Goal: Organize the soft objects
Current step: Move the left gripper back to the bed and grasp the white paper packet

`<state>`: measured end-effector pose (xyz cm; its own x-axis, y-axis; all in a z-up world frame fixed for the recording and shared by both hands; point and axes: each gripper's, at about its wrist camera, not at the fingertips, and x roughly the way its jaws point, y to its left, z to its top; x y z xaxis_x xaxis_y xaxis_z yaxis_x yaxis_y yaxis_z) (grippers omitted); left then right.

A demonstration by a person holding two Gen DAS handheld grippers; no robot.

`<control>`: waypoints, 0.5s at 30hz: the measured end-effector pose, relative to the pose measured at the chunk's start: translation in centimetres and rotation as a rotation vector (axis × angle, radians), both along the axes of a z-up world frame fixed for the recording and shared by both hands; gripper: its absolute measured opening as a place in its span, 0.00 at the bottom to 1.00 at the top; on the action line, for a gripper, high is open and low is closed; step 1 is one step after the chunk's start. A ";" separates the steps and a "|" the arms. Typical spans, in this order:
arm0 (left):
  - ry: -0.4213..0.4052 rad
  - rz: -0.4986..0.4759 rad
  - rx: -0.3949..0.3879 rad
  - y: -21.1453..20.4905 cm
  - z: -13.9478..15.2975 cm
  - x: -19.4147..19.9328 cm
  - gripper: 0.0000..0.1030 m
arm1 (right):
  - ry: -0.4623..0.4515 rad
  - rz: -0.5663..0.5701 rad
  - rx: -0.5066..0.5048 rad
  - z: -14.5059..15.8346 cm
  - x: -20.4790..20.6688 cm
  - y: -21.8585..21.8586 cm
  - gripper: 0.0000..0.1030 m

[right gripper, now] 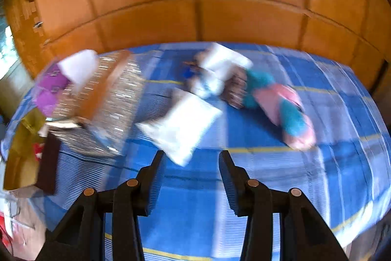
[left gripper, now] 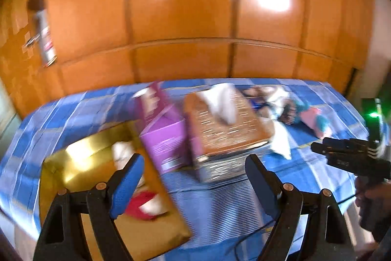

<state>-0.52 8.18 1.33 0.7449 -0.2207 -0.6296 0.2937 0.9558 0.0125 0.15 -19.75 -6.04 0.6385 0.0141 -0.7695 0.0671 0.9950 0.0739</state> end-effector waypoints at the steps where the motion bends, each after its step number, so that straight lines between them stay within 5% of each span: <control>1: -0.002 -0.050 0.004 -1.3 0.3 0.1 0.82 | 0.010 -0.023 0.000 -0.4 -0.4 -1.0 0.43; 8: 0.048 -0.309 0.048 -11.6 0.3 1.4 0.82 | 0.039 -0.178 0.030 -2.2 -2.7 -6.8 0.43; 15: 0.123 -0.383 0.158 -21.1 -2.9 5.5 0.82 | 0.032 -0.251 0.069 -2.3 -3.1 -9.7 0.43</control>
<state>4.95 -12.95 -1.56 0.5452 -0.3607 -0.7567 0.6354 0.7666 0.0924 -3.00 -29.47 -8.38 0.6040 -0.0884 -0.7921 0.3144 0.9397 0.1349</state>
